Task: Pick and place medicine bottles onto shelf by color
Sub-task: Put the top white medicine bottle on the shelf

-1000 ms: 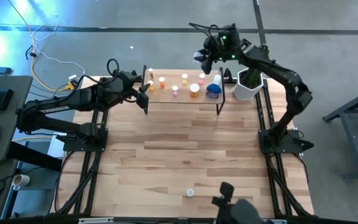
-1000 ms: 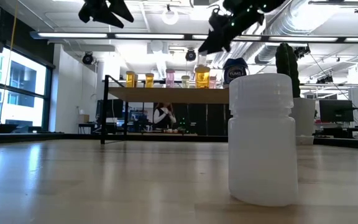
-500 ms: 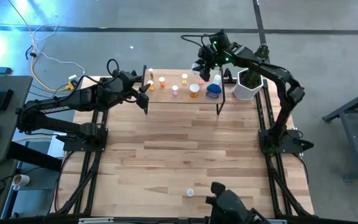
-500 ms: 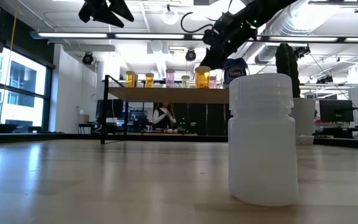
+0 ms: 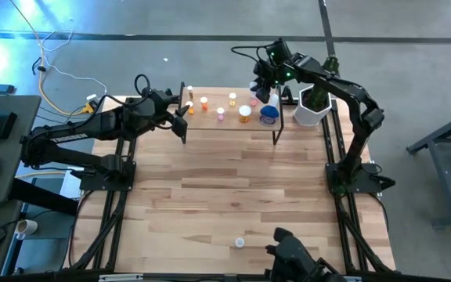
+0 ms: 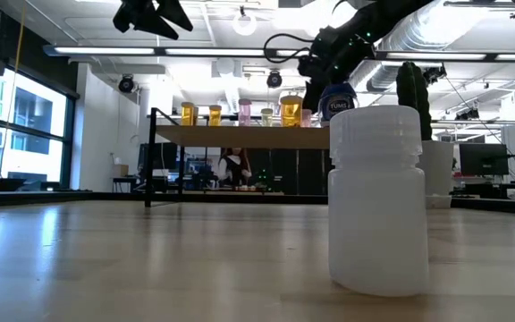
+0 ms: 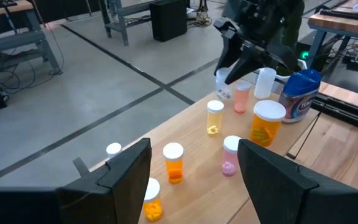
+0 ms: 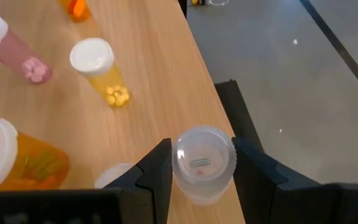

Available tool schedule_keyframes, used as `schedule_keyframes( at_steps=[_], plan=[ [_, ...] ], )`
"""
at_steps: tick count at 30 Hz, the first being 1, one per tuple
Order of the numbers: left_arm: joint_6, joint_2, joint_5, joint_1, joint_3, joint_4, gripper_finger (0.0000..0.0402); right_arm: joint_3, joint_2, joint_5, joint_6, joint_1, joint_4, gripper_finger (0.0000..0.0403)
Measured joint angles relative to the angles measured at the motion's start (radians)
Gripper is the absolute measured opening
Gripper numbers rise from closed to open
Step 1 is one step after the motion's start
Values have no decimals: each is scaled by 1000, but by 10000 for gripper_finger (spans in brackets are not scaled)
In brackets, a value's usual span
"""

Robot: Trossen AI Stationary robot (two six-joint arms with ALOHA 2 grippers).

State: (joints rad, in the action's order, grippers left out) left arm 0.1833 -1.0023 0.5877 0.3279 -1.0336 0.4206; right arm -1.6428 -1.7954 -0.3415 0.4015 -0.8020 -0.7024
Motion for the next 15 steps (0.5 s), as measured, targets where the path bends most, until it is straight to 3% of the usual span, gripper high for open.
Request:
schedule_keyframes(
  at_steps=[7, 15],
  plan=[
    [0, 0, 0, 0, 0, 0, 227, 0, 0, 58, 0, -3, -55, 122],
    [0, 0, 0, 0, 0, 0, 227, -1, 0, 50, 3, -3, -64, 138]
  ],
)
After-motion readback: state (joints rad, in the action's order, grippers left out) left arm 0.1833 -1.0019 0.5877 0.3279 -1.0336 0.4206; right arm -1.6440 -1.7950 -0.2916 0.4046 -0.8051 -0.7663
